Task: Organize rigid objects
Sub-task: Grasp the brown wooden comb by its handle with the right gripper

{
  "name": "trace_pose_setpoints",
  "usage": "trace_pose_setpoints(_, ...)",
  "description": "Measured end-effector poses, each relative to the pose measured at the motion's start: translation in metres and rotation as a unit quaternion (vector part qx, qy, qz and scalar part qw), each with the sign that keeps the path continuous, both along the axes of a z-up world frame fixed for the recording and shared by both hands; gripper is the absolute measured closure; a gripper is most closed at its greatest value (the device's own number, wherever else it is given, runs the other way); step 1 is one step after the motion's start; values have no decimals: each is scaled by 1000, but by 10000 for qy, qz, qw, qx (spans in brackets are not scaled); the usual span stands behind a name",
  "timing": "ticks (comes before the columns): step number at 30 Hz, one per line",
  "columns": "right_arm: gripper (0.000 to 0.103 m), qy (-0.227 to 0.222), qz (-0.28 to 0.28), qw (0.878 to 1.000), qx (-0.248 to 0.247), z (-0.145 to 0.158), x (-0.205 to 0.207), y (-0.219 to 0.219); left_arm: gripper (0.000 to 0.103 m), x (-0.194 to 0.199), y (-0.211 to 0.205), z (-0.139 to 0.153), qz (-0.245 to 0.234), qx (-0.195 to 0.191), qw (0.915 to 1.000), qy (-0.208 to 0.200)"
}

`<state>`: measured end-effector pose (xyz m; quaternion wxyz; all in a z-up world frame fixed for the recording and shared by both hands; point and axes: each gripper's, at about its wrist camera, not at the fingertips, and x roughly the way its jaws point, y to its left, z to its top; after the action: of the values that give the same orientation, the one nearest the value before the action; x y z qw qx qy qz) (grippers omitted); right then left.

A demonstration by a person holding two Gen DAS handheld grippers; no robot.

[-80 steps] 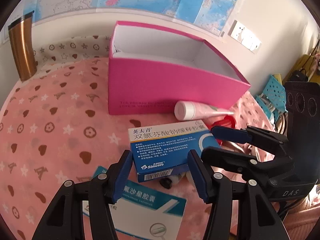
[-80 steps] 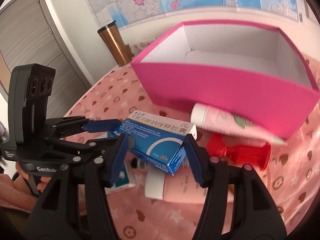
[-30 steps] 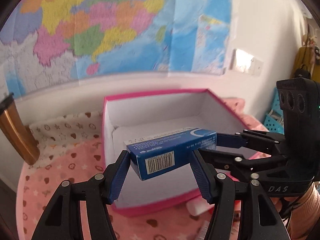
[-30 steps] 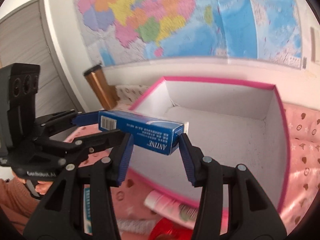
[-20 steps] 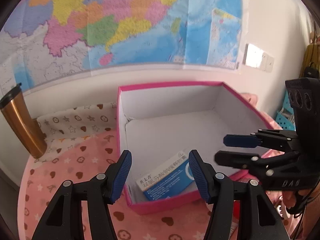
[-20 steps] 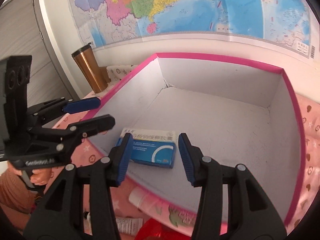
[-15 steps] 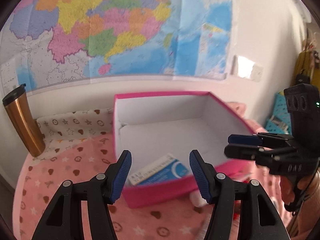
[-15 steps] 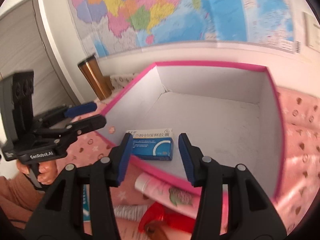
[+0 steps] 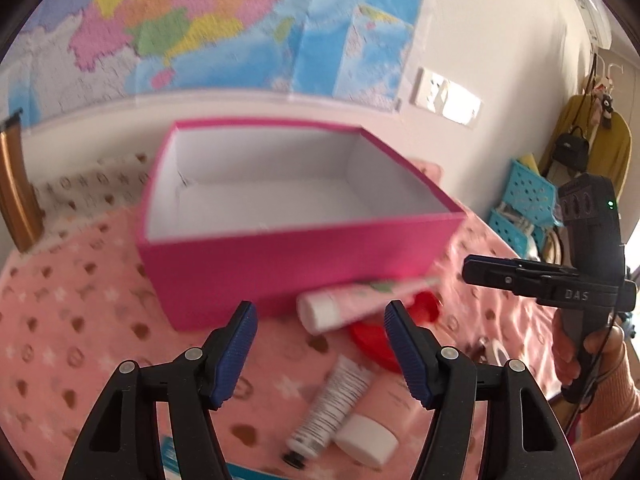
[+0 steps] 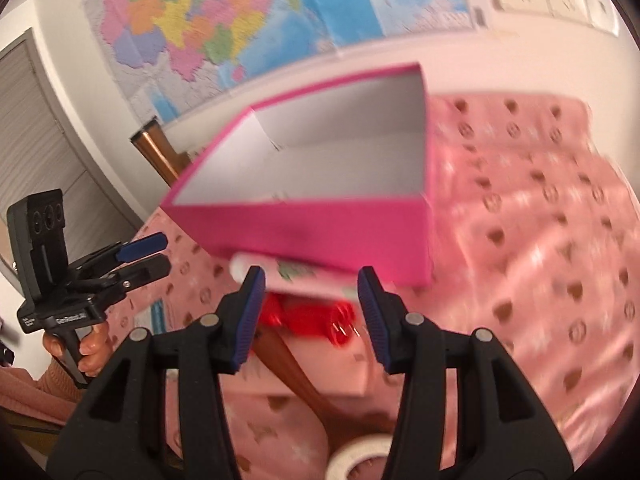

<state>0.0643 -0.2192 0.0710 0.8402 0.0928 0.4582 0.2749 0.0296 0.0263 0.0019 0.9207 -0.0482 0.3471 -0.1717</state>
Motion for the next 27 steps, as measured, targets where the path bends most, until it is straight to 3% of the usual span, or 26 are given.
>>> trace_pose_setpoints(7, 53, 197, 364, 9988, -265, -17, -23, 6, 36, -8, -29, -16, -366, 122, 9990, 227)
trace_pose_setpoints(12, 53, 222, 930, 9919, -836, -33, -35, 31, 36, -11, -39, -21, -490, 113, 9982, 334)
trace_pose_setpoints(16, 65, 56, 1213, 9857, -1164, -41, -34, 46, 36, -12, -40, -22, -474, 76, 9981, 392)
trace_pose_setpoints(18, 72, 43, 1335, 9847, -1123, -41, -30, 49, 36, -12, -39, -23, -455, 70, 9981, 412)
trace_pose_setpoints(25, 80, 81, 1437, 9844, -1012, -40, -16, 49, 36, -15, -37, -23, -441, 51, 9981, 436)
trace_pose_setpoints(27, 81, 92, 1397, 9874, -737, -35, -17, 43, 36, -16, -38, -23, -528, -11, 9976, 441)
